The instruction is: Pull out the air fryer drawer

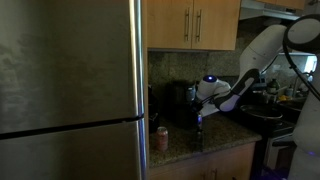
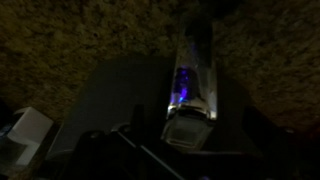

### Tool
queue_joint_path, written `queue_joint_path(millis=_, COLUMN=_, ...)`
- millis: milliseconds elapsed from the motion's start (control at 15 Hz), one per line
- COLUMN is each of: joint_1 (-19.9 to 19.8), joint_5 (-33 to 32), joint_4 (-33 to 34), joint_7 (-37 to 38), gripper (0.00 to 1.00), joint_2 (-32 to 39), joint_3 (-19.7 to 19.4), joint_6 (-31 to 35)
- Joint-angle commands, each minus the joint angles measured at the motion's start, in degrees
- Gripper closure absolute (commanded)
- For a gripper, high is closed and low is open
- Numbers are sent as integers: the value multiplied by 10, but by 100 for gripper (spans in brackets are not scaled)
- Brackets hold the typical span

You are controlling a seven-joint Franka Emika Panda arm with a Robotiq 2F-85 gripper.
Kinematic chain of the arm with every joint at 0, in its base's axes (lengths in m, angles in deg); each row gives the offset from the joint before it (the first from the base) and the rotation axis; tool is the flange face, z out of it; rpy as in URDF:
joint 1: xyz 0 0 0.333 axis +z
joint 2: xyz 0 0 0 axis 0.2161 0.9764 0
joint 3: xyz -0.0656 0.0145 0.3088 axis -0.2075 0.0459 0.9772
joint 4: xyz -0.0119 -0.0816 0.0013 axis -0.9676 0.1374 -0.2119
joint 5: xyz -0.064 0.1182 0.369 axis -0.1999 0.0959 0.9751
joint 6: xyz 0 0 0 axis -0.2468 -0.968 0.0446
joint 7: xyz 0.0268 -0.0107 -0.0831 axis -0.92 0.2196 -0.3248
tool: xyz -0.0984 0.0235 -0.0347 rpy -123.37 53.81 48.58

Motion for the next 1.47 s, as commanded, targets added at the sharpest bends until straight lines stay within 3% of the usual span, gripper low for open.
queue_joint_path(millis=0, joint_1=-5, joint_5=-131, joint_4=9, joint_7=122, gripper=0, joint_2=-15, joint_3=-5, joint_6=-21)
queue_joint_path(millis=200, joint_1=-3, joint_5=-212, joint_4=12, joint_7=191, gripper=0, joint_2=-13, joint_3=-4, joint_6=-27)
queue_joint_path(millis=533, joint_1=-2, joint_5=-286, joint_4=14, joint_7=216, gripper=0, joint_2=-8, joint_3=-4, joint_6=-29)
queue_joint_path(millis=933, joint_1=2, joint_5=-483, joint_4=45, joint_7=391, gripper=0, joint_2=-9, joint_3=-1, joint_6=-60)
queue_joint_path(millis=1133, joint_1=1, joint_5=-507, joint_4=43, joint_7=370, gripper=0, joint_2=1, joint_3=-3, joint_6=-40)
queue_joint_path(millis=1400, joint_1=3, joint_5=-488, joint_4=39, joint_7=377, gripper=0, joint_2=-6, joint_3=-3, joint_6=-44)
